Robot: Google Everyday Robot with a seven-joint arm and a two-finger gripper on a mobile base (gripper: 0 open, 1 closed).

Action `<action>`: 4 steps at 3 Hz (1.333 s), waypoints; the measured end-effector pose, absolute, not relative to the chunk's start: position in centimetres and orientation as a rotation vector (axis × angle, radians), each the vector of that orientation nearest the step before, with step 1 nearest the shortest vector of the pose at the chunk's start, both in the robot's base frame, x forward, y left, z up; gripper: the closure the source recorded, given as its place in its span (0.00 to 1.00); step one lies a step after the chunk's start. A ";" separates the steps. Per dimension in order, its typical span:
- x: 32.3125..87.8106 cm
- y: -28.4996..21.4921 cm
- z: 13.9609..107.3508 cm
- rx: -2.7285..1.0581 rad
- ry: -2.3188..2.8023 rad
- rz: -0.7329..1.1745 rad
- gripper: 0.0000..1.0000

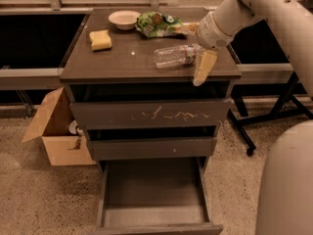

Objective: Place water bottle into bottom drawer

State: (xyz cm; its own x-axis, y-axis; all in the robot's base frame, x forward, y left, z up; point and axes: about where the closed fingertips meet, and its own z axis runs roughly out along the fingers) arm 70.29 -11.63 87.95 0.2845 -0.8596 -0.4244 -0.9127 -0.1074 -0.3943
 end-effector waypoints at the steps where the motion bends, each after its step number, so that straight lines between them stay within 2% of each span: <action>1: 72.5 -10.7 86.3 -1.981 1.592 0.159 0.00; 2: 73.9 -10.1 85.0 -1.995 1.609 0.190 0.00; 3: 74.9 -9.6 83.6 -2.007 1.628 0.226 0.12; 4: 75.3 -9.3 82.9 -2.012 1.631 0.246 0.36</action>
Offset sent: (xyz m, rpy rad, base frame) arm 0.0643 0.0154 -0.0337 -0.0041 0.1026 0.0166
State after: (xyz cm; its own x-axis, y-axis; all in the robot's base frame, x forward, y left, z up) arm 75.30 -9.25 82.87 0.2531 -0.8522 -0.4579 -0.9494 -0.1278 -0.2869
